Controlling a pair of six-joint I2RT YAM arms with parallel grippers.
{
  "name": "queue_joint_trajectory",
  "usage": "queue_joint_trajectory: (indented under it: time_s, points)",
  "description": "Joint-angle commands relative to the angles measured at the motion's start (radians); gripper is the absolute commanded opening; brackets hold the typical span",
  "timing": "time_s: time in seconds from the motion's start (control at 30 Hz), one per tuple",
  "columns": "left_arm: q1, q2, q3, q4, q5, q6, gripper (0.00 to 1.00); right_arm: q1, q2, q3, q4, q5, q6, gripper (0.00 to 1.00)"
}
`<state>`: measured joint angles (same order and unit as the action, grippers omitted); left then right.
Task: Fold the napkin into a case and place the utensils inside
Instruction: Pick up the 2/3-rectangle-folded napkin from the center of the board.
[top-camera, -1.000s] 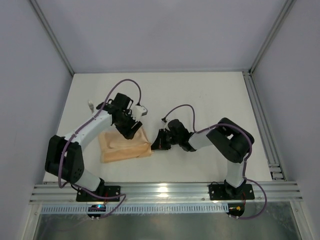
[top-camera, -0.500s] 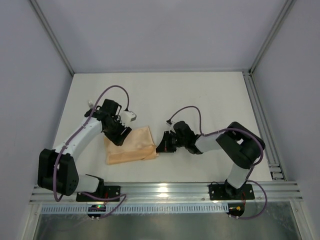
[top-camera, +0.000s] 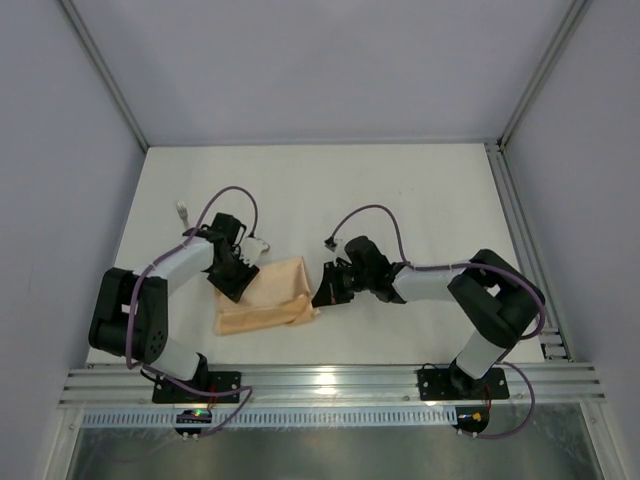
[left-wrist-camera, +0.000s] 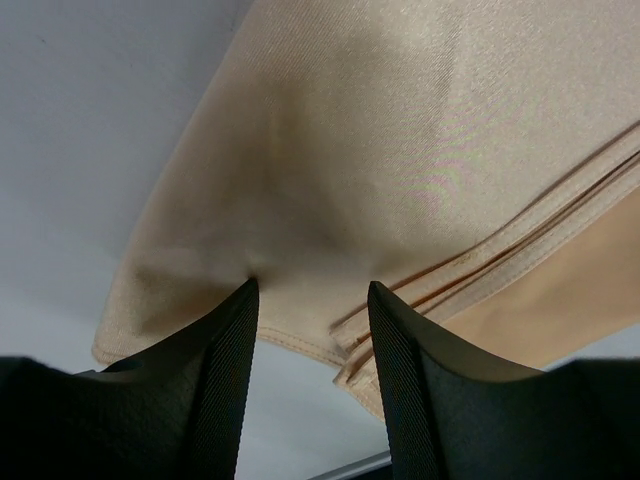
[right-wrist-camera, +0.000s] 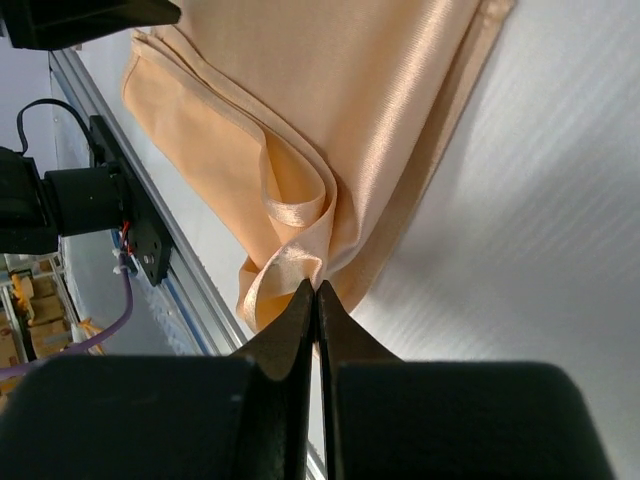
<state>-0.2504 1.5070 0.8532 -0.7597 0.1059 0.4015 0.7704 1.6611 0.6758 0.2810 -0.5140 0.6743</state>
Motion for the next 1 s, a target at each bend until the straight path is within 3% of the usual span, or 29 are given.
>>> queue_joint_trajectory:
  time_s: [0.0,0.13,0.23,0.3,0.53,0.7,0.97]
  points:
    - [0.016,0.006,-0.003,0.077,0.034,-0.018,0.49,0.006,0.032,0.08,-0.013,-0.04,-0.081,0.03]
    - [0.026,-0.025,-0.003,0.074,0.116,0.0,0.49,0.004,0.086,0.1,0.016,-0.052,-0.084,0.05]
    - [0.033,-0.047,0.006,0.054,0.156,0.014,0.5,0.006,0.104,0.087,0.061,-0.044,-0.059,0.17]
    - [0.036,-0.053,0.009,0.039,0.164,0.025,0.49,0.004,0.108,0.079,0.066,-0.026,-0.053,0.35]
    - [0.094,-0.065,0.021,0.022,0.153,0.03,0.5,0.004,0.057,0.079,0.035,0.026,-0.085,0.47]
    - [0.134,-0.074,0.037,0.033,0.049,0.026,0.52,0.006,0.063,0.128,-0.049,0.057,-0.165,0.43]
    - [0.232,-0.083,0.047,0.048,0.003,-0.007,0.52,0.006,0.082,0.125,-0.002,0.017,-0.156,0.17]
